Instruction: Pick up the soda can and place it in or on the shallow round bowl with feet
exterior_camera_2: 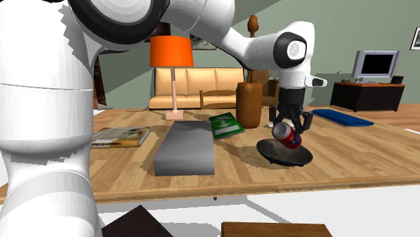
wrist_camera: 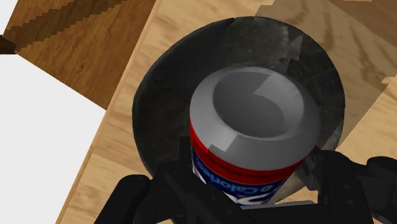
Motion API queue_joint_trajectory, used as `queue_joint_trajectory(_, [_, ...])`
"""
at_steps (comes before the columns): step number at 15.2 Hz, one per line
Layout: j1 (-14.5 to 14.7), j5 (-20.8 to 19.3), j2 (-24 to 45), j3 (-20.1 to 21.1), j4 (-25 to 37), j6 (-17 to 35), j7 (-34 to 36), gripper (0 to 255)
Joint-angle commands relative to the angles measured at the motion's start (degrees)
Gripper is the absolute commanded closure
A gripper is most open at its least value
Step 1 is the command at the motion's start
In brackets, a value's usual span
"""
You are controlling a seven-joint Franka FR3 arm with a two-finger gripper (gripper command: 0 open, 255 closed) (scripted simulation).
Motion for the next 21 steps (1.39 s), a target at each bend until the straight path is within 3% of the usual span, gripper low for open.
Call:
queue_joint_trajectory(1, [0.0, 0.1, 0.3, 0.0, -1.4, 1.7, 0.0, 255])
queue_joint_trajectory(9, [0.0, 0.1, 0.3, 0.0, -1.4, 1.7, 0.0, 255])
queue_joint_trajectory(10, [0.0, 0.1, 0.3, 0.0, -1.4, 1.7, 0.0, 0])
queue_joint_trajectory(15, [0.0, 0.1, 0.3, 0.0, -1.4, 1.7, 0.0, 0])
queue_joint_trajectory(19, [0.0, -0.1, -0.5, 0.0, 4.9, -5.3, 0.1, 0])
queue_joint_trajectory(21, [0.0, -0.1, -0.5, 0.0, 4.9, -5.3, 0.1, 0])
